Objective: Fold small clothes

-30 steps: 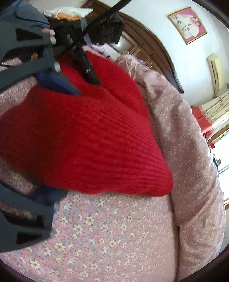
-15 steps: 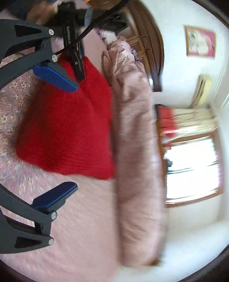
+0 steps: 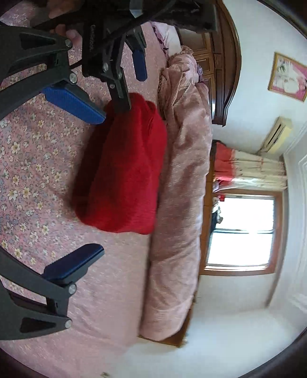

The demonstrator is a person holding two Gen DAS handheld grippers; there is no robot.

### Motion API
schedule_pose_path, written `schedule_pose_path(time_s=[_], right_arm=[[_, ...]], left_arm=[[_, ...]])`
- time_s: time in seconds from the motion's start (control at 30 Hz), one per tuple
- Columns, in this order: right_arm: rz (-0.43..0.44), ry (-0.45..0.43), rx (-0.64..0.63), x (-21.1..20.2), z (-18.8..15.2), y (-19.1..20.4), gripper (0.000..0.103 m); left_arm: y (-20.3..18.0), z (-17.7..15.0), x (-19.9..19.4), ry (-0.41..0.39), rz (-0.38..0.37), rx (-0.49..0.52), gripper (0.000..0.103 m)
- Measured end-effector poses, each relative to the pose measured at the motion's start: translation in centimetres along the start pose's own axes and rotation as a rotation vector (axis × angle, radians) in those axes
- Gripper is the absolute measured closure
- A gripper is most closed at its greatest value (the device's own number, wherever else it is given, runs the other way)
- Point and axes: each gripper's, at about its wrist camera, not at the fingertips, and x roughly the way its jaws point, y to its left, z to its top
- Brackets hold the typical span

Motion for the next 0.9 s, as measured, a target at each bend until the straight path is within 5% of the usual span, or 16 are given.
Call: schedule_pose_path(time_s=[0.9], right_arm=[[0.02,0.009,0.024,0.23,-0.63,-0.08,0.0]], left_arm=[[-0.42,-0.15,-0.21,0.013,0.008,0.023,0.005]])
